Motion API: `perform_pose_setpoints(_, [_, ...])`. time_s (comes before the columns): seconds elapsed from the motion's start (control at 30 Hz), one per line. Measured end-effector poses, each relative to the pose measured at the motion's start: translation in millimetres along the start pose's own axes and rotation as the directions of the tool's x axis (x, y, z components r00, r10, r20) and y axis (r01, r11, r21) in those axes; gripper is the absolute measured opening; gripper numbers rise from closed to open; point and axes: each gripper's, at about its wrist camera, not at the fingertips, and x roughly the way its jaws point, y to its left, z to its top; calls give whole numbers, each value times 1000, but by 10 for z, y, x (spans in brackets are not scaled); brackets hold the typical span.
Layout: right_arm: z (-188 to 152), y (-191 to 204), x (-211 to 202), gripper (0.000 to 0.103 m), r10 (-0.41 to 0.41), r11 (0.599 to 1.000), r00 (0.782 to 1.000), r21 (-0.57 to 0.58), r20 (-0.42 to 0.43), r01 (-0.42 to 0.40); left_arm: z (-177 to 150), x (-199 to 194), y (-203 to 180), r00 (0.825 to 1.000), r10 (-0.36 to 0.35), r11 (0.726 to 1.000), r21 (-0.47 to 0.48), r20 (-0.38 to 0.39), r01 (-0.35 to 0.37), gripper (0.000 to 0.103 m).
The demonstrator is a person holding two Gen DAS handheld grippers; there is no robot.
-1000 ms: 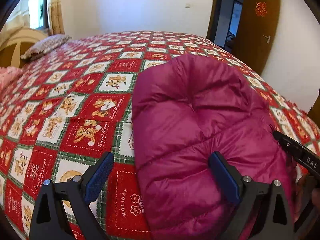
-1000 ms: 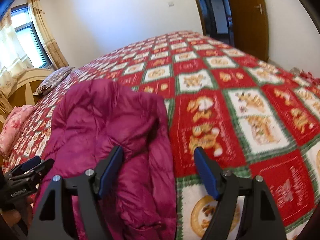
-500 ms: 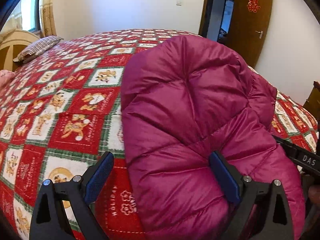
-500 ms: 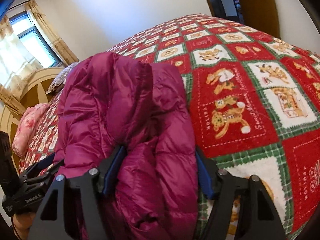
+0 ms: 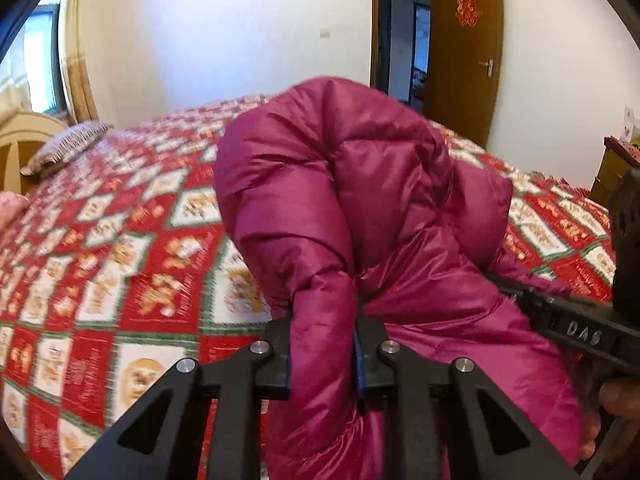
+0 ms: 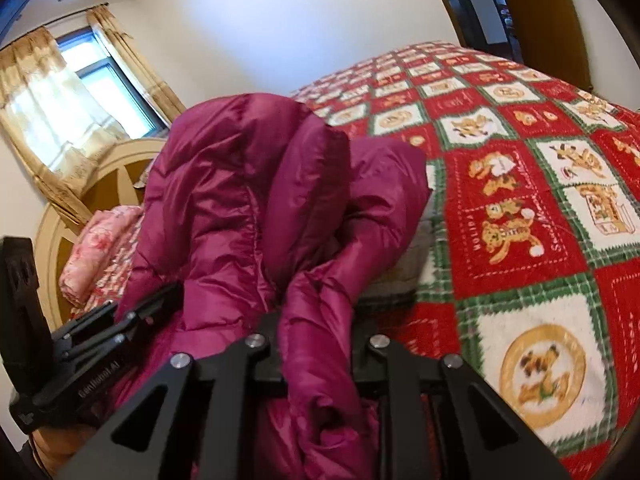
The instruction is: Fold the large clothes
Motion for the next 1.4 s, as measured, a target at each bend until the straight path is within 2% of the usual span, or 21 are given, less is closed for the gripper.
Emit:
perform_pose_setpoints(0.23, [-5,382,-76,21,83,996,996,-28,23,-82,35,-506,232,996,56,998,11,66,-57,20])
perform_pose_setpoints(0.6, [24,1022,286,21,172,977,984,-122,-35,-175,-199,-783,869,985,165,983,-85,51,-161,20])
perform_pose_setpoints(1.03, [-51,1578,615,21,204,952,973,-210,-109,-223,-453,-987,1434,972,230,958,-182,39,-220,20])
perform_pose_setpoints(1.4, [-139,1832,921,21,196,940,967,-251,-160,-232,-686,-980,1738,967,253,940,-240,8,-244,20])
